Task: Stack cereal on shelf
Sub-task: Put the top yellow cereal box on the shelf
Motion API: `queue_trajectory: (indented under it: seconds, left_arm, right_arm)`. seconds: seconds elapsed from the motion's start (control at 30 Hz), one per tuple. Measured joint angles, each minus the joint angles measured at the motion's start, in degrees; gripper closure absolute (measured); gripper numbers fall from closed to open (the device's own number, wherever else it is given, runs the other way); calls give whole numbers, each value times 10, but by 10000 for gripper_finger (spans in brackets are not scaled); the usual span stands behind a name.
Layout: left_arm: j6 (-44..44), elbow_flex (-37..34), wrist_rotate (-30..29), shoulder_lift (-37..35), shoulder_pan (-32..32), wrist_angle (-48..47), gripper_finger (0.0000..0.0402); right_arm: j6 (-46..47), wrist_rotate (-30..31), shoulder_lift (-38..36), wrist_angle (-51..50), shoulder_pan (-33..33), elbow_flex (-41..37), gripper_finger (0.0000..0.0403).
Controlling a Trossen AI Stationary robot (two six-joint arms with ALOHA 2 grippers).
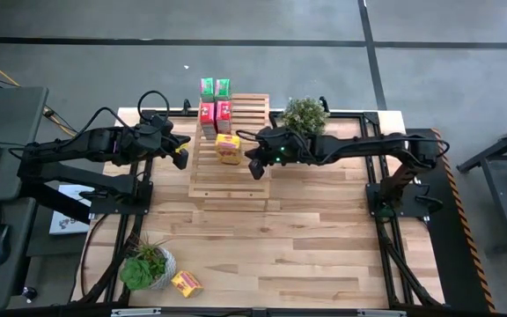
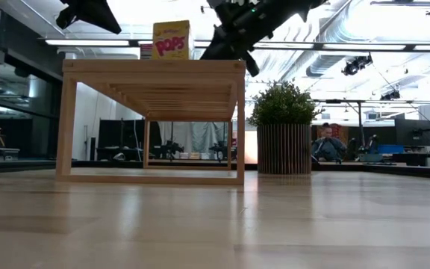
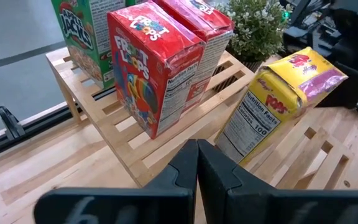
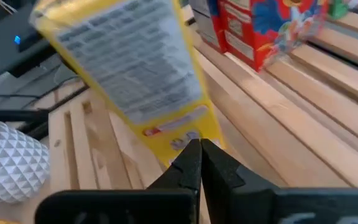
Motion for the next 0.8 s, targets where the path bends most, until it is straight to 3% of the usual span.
queue_trajectory:
  seconds: [0.43, 0.8]
  left_arm:
    - [1, 0, 20, 0, 0, -4, 401]
    - [65, 0, 133, 0, 0, -43, 401]
  right_arm:
    - [45, -5, 50, 137, 6, 0, 403]
    - [58, -9, 72, 180, 17, 0, 403]
